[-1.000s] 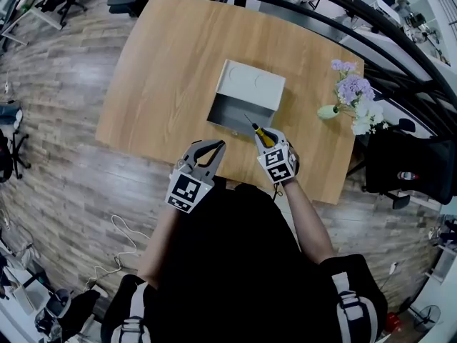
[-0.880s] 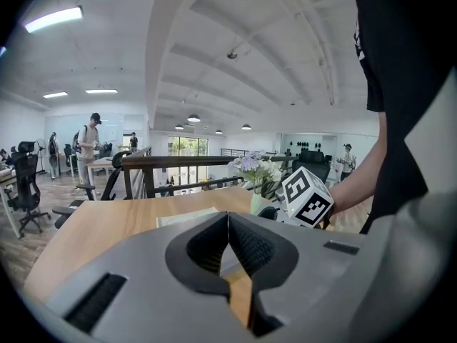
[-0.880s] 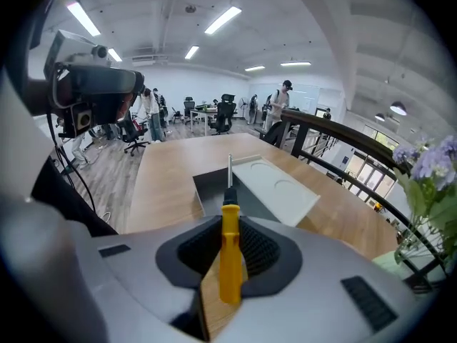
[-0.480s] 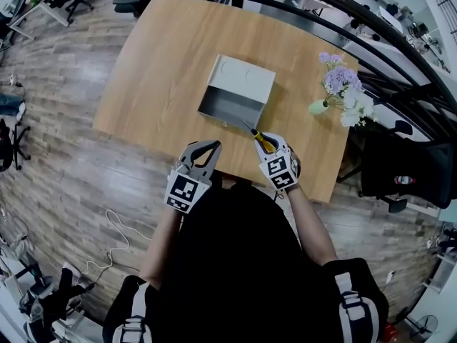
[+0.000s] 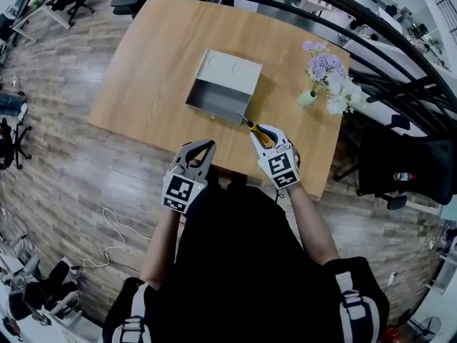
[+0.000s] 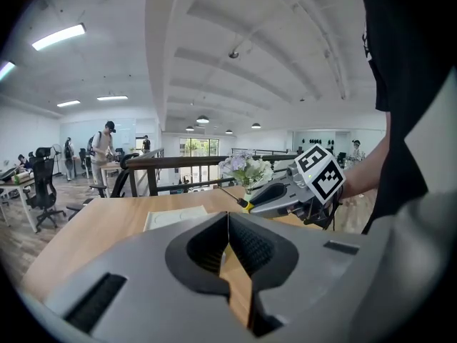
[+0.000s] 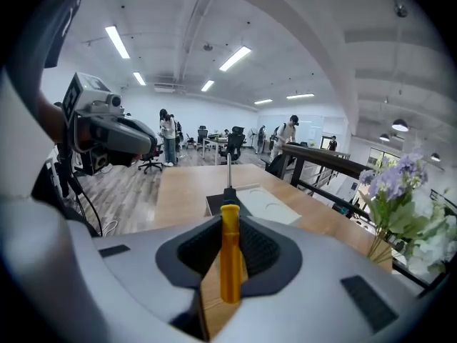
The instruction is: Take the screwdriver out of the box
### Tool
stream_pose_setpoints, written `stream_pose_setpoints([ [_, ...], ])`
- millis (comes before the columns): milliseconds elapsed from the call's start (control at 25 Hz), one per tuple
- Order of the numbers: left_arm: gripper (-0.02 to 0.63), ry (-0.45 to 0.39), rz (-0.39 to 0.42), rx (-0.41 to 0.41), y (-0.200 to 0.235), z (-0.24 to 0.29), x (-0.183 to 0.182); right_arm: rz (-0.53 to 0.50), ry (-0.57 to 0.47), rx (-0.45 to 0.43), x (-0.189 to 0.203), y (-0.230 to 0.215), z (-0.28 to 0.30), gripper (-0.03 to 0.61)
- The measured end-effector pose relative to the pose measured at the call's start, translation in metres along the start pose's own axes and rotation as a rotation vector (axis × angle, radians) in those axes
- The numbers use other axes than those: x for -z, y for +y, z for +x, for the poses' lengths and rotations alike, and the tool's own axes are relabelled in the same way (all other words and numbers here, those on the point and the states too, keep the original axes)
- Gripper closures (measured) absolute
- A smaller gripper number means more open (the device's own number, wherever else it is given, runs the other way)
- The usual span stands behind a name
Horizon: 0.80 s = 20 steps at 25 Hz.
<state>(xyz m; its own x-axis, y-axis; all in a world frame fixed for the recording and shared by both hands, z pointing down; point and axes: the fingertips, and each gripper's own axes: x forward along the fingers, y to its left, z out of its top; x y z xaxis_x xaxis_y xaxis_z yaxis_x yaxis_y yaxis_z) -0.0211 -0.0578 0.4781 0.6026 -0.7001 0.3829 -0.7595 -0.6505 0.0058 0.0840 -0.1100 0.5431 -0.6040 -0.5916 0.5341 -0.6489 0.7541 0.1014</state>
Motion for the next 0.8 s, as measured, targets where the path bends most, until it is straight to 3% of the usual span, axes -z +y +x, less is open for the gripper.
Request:
stream_pose_setpoints([
  [280, 0.592, -0.001, 0.002, 0.002, -0.030, 0.006, -0.002, -0.052, -0.005, 0.003, 0.016, -0.006, -0.028, 0.491],
  [800, 0.592, -0.014, -0.010, -0.017, -0.045, 0.009, -0.004, -0.015, -0.031, 0.013, 0.026, -0.009, -0.049, 0.491],
])
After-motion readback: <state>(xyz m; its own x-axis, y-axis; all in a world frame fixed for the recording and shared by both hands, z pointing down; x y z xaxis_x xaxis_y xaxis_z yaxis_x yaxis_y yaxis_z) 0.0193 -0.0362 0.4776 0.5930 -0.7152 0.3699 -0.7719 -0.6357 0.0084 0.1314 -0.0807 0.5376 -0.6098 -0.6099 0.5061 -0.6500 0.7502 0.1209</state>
